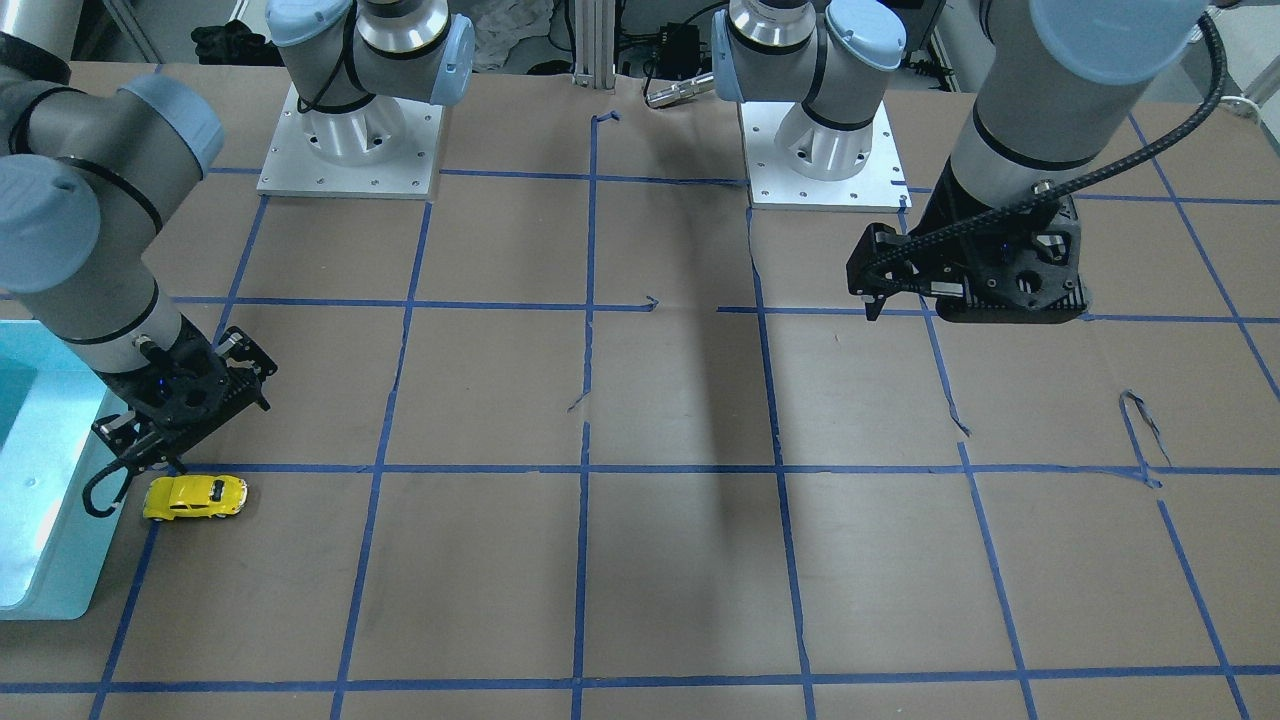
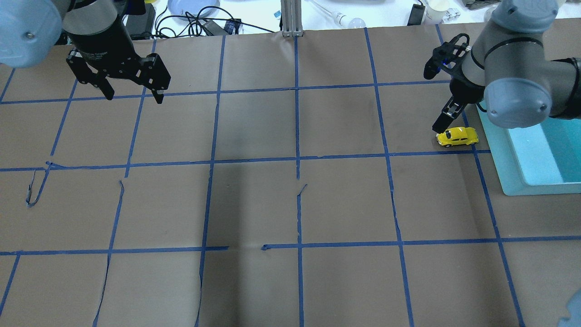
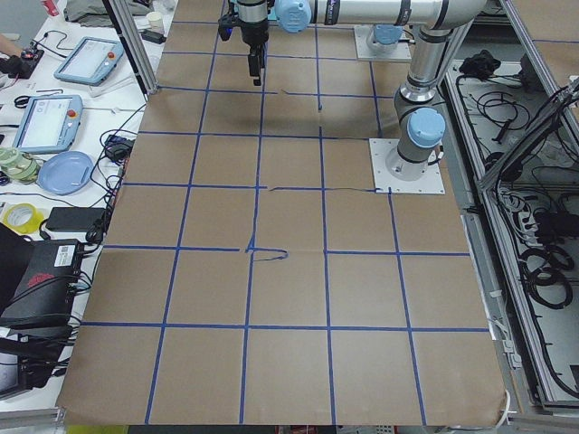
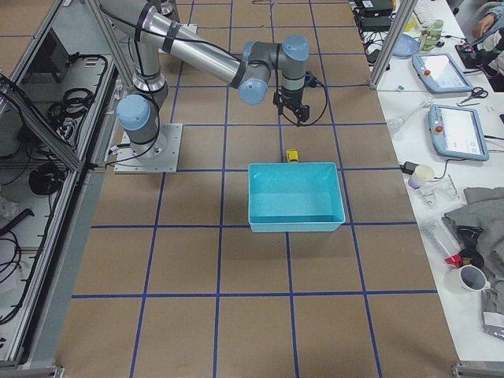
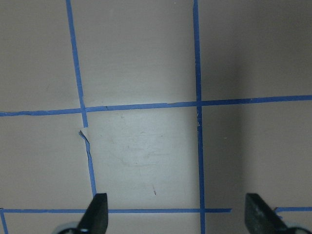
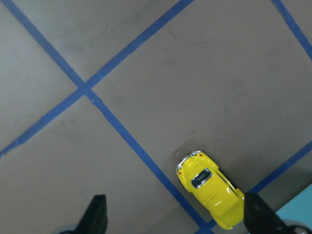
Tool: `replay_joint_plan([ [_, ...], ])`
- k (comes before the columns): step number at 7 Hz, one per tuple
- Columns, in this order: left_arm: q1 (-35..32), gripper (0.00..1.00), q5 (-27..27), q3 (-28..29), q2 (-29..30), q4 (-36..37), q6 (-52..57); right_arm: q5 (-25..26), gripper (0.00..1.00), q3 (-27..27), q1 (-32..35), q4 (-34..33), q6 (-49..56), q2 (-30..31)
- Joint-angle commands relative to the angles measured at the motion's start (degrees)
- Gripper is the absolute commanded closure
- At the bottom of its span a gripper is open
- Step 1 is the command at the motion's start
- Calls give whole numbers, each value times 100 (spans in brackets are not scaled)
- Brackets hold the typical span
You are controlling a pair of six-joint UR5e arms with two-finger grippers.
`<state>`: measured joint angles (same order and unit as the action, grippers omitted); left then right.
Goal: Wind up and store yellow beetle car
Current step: 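Lower the right gripper onto the yellow car and grasp it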
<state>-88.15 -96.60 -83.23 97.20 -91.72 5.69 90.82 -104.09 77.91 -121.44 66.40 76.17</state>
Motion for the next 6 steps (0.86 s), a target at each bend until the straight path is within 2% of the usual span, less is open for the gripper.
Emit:
replay_joint_plan([
  [1,-9,0,-8,-18,36,216,238,84,0,38,-301,-465,2218,-539],
  [2,-18,0,-34,-18,-25,216,248,494,0,47,-311,-895,3168,-785],
  [3,-18,0,-69,-27,-87,208,240,672,0,55,-311,-986,3439,-901],
  [5,17,0,-17,-18,-87,216,248,683,0,38,-311,-1442,4134,-1252],
  [6,17,0,-25,-18,-26,216,249,665,1,-6,-311,-1392,4153,-1271],
])
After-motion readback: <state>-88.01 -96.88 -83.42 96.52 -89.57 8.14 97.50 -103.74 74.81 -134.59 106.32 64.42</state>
